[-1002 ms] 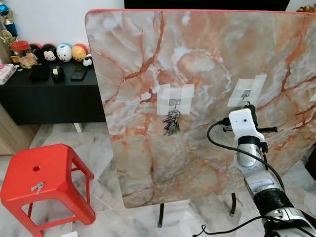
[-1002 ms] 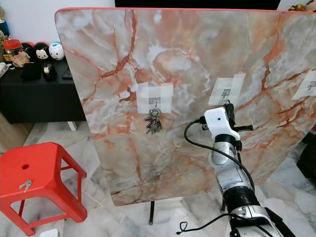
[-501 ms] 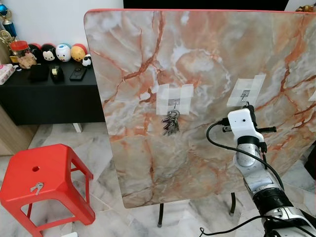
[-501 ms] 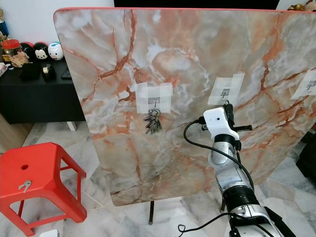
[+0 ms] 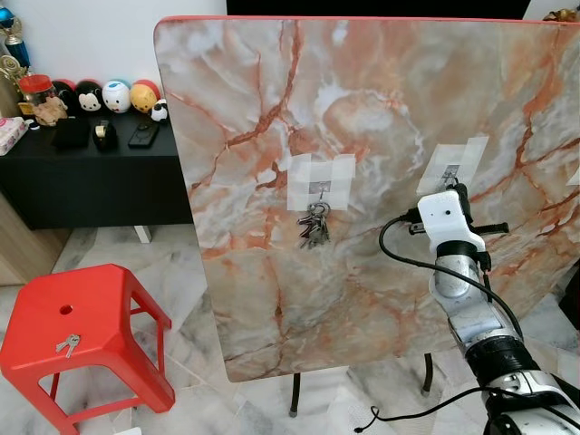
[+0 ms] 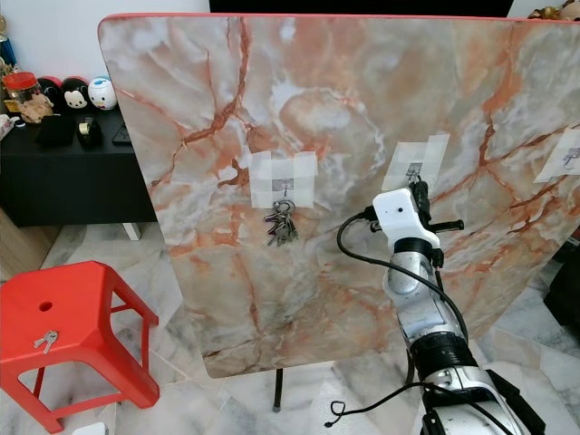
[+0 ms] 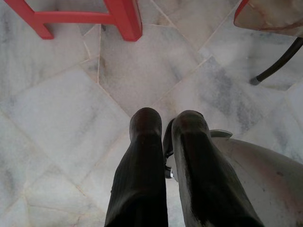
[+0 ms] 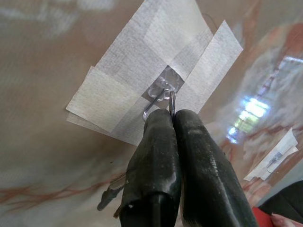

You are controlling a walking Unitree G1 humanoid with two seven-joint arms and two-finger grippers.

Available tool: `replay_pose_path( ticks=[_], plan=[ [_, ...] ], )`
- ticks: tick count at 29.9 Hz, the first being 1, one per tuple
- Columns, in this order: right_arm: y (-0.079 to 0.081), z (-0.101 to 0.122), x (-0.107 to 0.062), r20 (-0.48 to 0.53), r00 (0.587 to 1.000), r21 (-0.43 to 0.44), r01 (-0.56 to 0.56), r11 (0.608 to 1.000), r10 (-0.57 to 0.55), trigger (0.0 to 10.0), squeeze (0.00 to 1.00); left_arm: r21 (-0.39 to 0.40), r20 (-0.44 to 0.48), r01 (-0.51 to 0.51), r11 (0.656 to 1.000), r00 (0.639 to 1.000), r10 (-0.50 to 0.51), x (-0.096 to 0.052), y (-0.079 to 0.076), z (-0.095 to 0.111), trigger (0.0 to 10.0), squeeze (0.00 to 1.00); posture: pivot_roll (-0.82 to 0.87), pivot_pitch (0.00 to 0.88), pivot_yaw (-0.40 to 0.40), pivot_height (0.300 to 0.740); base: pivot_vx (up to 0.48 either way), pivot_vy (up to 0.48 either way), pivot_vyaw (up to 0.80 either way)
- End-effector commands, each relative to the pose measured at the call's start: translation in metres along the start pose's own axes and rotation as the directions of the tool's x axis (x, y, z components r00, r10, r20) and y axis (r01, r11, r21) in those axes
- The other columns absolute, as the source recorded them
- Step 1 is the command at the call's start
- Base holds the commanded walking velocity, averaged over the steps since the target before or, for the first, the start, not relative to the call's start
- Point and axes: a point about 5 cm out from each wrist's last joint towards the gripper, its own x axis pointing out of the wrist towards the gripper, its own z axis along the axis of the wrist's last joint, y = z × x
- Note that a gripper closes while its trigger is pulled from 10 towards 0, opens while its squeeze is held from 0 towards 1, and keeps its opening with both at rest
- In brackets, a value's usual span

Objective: Hang keys on a hook

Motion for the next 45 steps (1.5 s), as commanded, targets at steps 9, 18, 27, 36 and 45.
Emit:
replay_pose_path(
  ticks=[9, 18, 27, 36, 45],
  plan=[
    [0.003, -0.003, 0.000, -0.014, 0.999, -0.032, -0.047, 0.998, 0.046, 10.0, 0.00, 0.005, -0.020, -0.008, 1.000, 1.000, 0.008, -0.001, 0.002, -0.003, 10.0, 0.00, 0.17, 0.017, -0.065, 0.740, 0.000, 0.000, 0.00],
    [0.007, -0.006, -0.001, -0.011, 0.996, -0.070, -0.094, 0.993, 0.094, 10.0, 0.00, 0.007, -0.020, -0.008, 1.000, 1.000, 0.008, -0.001, 0.002, -0.004, 10.0, 0.00, 0.17, 0.017, -0.066, 0.740, 0.000, 0.000, 0.00],
    [0.006, -0.006, -0.001, -0.013, 0.996, -0.028, -0.088, 0.996, 0.088, 10.0, 0.62, 0.006, -0.020, -0.009, 1.000, 1.000, 0.009, -0.001, 0.002, -0.004, 10.0, 0.00, 0.17, 0.019, -0.065, 0.740, 0.000, 0.000, 0.00],
    [0.007, -0.002, -0.003, 0.026, 0.994, 0.012, -0.111, 0.994, 0.111, 10.0, 1.00, 0.005, -0.020, -0.008, 1.000, 1.000, 0.008, -0.001, 0.002, -0.004, 10.0, 0.00, 0.17, 0.019, -0.065, 0.740, 0.000, 0.000, 0.00],
    [0.014, -0.010, -0.030, 0.106, 0.953, 0.188, -0.298, 0.936, 0.283, 10.0, 1.00, 0.009, -0.022, -0.005, 1.000, 1.000, 0.005, -0.001, 0.003, -0.004, 10.0, 0.00, 0.16, 0.021, -0.065, 0.740, 0.000, 0.000, 0.00]
  ],
)
